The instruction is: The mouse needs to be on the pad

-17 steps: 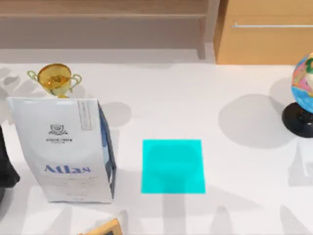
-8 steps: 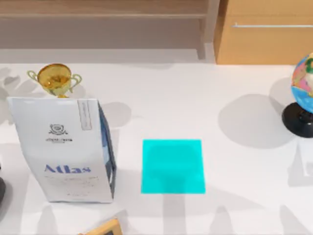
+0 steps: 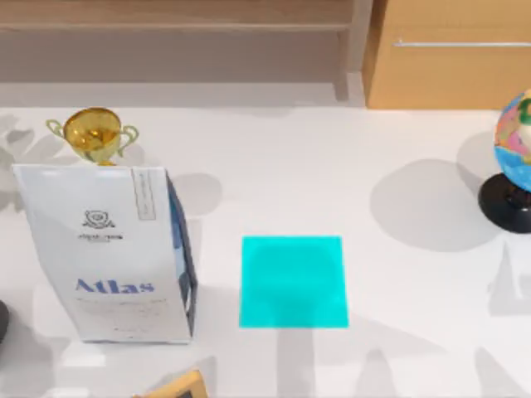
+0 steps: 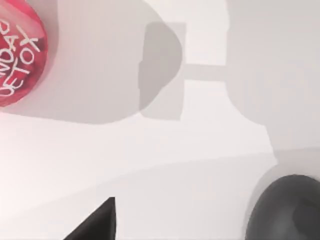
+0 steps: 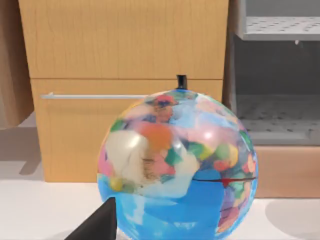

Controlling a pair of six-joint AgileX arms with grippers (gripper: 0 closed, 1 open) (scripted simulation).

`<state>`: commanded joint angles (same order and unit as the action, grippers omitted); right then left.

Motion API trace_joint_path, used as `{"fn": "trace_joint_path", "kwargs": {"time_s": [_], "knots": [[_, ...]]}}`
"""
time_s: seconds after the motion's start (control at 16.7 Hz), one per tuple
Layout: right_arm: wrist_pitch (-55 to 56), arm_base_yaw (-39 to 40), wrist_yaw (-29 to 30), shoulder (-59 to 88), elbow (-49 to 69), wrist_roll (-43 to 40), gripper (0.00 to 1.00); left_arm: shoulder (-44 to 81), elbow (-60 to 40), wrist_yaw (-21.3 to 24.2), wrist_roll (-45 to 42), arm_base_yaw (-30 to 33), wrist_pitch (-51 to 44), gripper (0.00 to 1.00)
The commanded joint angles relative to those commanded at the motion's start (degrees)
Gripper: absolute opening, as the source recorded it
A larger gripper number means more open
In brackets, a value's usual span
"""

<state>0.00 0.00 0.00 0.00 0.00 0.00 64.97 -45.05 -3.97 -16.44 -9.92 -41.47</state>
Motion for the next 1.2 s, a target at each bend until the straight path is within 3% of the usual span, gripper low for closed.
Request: {"fn": "trace_joint_path", "kwargs": {"time_s": [0.3, 0.54, 0.9, 1.2], "knots": [[0.0, 0.0, 0.0, 0.0, 0.0, 0.0, 1.0, 15.8, -7.6, 3.0, -3.8, 0.0, -14.9, 1.0], [0.0, 0.0, 0.0, 0.0, 0.0, 0.0, 1.0, 18.4, -8.3, 4.1, -4.6, 0.1, -18.8, 1.0], [0.0, 0.0, 0.0, 0.0, 0.0, 0.0, 1.0, 19.3, -6.6, 4.0, -4.7, 0.0, -16.5, 1.0], [0.0, 0.0, 0.0, 0.0, 0.0, 0.0, 1.0, 25.7, 0.6, 4.0, -5.0, -0.2, -2.0, 1.0]]}}
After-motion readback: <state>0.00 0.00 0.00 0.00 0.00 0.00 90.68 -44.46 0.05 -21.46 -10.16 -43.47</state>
